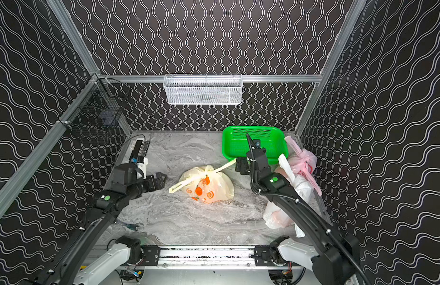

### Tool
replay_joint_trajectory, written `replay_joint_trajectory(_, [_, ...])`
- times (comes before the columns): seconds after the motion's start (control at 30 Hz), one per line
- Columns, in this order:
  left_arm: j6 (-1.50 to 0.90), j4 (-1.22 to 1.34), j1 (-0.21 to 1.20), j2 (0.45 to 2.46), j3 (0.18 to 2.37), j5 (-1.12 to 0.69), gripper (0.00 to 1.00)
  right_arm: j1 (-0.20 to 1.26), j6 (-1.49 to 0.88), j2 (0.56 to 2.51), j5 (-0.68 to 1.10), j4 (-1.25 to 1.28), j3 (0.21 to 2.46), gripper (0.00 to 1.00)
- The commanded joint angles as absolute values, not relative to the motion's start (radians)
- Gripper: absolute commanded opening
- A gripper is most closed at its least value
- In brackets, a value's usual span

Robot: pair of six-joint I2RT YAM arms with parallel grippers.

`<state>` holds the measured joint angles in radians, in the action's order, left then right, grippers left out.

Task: Place the oranges into plastic bags & tie knots
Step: Tie the plastic bag at the center of the board.

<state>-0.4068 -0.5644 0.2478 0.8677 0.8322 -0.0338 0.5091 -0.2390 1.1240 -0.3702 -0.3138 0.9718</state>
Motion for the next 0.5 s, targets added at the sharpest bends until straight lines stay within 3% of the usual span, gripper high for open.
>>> replay_joint_trajectory(0.0, [-0.305, -0.617, 0.246, 0.888, 0.876, 0.031, 0.98, 0.510, -0.165, 1.063, -0.362, -0.224, 0.950, 1.00])
replay_joint_trajectory(0.1, [-0.320, -0.568, 0.247, 0.916, 0.889, -0.023, 0.99, 0.514, 0.005, 1.040, 0.004, -0.233, 0.962, 1.00])
replay_joint_trajectory(0.2, [-0.370, -0.437, 0.247, 0.932, 0.844, -0.115, 0.99, 0.548, 0.068, 1.091, 0.232, -0.252, 0.990, 1.00])
replay_joint_trajectory(0.47, [-0.454, -0.261, 0.243, 1.024, 0.806, -0.183, 0.99, 0.703, 0.228, 1.461, 0.277, -0.538, 1.331, 1.00])
